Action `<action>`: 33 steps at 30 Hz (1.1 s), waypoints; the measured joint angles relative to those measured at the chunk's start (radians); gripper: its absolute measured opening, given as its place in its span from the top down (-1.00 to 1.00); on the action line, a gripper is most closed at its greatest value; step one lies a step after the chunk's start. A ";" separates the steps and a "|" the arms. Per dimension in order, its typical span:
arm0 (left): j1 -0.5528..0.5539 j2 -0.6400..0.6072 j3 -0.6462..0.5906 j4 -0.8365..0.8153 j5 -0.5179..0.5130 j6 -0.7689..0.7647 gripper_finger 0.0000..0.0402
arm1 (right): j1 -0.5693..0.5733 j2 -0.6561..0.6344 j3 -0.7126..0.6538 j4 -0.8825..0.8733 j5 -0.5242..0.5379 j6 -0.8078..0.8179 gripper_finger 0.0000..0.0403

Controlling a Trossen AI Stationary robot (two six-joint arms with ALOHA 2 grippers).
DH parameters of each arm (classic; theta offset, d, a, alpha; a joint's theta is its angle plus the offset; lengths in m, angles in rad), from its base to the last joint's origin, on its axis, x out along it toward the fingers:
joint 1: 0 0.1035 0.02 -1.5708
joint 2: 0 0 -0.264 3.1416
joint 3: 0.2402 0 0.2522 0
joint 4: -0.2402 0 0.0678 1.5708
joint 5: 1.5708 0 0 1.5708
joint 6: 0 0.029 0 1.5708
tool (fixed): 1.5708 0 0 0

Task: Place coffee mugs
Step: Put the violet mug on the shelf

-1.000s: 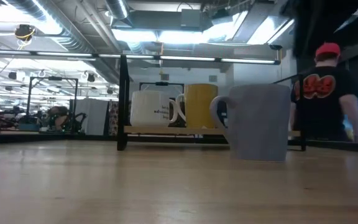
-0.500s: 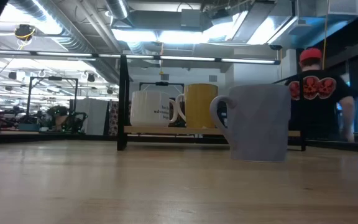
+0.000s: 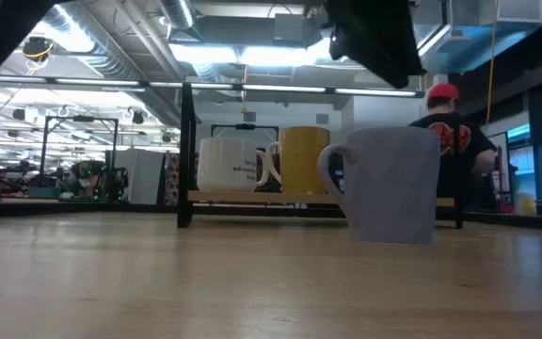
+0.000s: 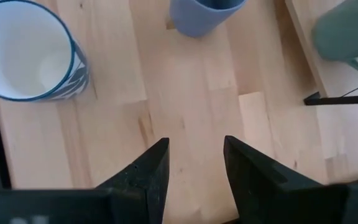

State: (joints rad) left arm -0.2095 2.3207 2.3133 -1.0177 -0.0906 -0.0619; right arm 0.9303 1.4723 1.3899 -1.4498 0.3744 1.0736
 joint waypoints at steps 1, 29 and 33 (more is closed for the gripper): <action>0.003 0.001 -0.006 0.006 0.000 -0.006 0.29 | 0.008 0.000 0.000 0.000 0.000 0.005 0.29; 0.003 0.005 -0.223 0.084 0.005 -0.041 0.91 | 0.058 0.000 -0.004 -0.014 0.011 0.075 0.29; -0.005 -0.003 -0.210 0.055 0.002 -0.032 0.91 | 0.058 0.000 -0.004 -0.017 0.011 0.074 0.29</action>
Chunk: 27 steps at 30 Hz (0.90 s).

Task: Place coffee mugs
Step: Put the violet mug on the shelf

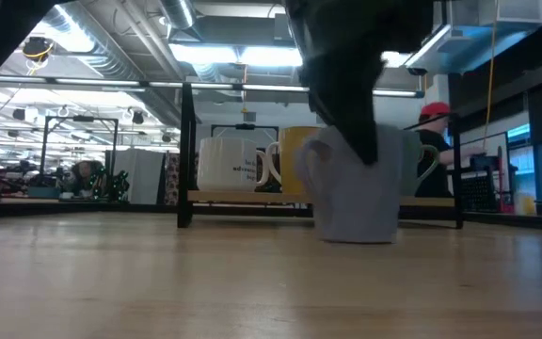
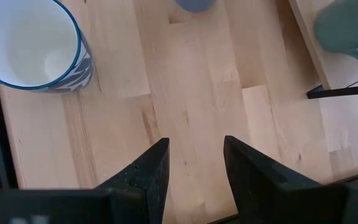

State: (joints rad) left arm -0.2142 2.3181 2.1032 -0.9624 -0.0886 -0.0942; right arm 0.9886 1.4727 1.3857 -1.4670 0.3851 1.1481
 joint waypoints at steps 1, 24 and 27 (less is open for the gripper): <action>-0.002 -0.005 0.018 -0.030 0.003 0.000 0.91 | 0.000 0.000 0.000 -0.002 0.000 0.000 0.29; 0.311 -0.082 0.196 -0.225 0.038 0.467 0.91 | -0.001 0.000 0.000 -0.019 0.023 0.031 0.29; 0.340 -0.082 0.152 -0.192 0.058 0.503 0.91 | -0.001 0.000 0.000 -0.018 0.015 0.035 0.29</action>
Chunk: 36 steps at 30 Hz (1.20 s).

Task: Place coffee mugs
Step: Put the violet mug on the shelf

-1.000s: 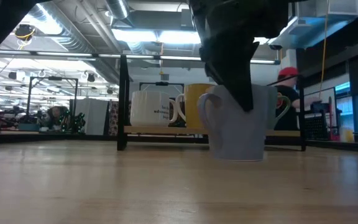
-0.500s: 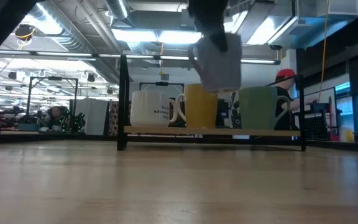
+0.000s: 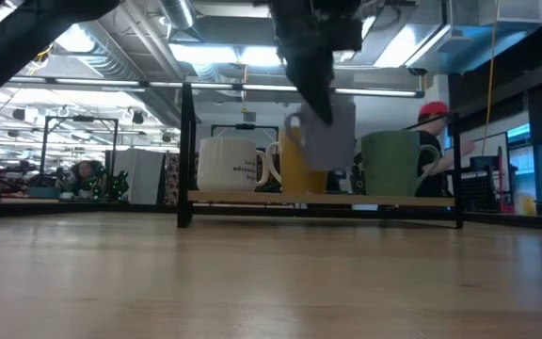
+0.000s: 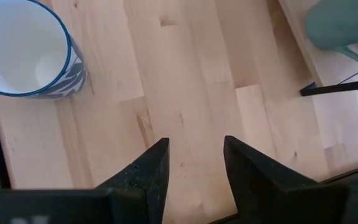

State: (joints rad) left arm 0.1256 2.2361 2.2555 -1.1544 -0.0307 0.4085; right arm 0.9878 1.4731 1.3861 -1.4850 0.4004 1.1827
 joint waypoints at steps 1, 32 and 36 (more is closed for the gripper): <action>0.007 0.004 -0.013 0.013 0.009 0.013 0.91 | 0.000 0.000 0.000 0.000 0.000 0.004 0.29; 0.033 0.004 -0.105 0.112 0.046 0.120 0.91 | 0.000 0.000 0.000 0.002 0.000 0.029 0.29; 0.033 0.004 -0.105 0.113 0.048 0.123 0.91 | 0.000 0.000 0.000 0.002 -0.010 0.029 0.29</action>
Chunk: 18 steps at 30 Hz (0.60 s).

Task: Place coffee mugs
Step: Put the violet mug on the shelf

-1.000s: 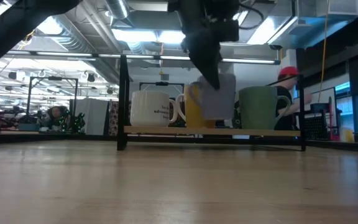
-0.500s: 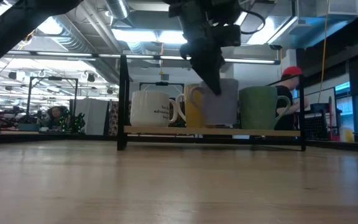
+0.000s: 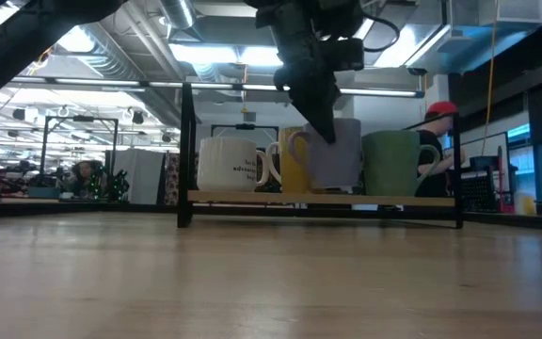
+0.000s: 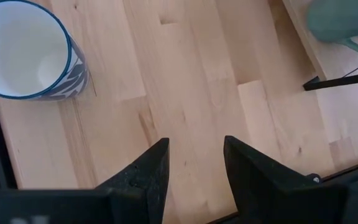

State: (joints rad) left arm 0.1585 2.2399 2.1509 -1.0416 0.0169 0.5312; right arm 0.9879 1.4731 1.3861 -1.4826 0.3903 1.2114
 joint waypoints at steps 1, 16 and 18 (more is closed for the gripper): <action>0.001 0.000 0.000 0.000 0.000 0.001 0.91 | 0.000 0.000 0.000 0.000 0.000 0.000 0.29; 0.005 0.000 0.000 -0.007 -0.006 0.004 0.90 | 0.000 0.000 0.000 0.016 -0.010 -0.004 0.29; 0.005 0.000 0.000 -0.007 -0.005 0.004 0.90 | 0.000 0.000 0.000 0.019 -0.017 -0.004 0.29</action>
State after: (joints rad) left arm 0.1638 2.2398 2.1509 -1.0487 0.0116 0.5354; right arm 0.9878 1.4731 1.3861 -1.4633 0.3734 1.2073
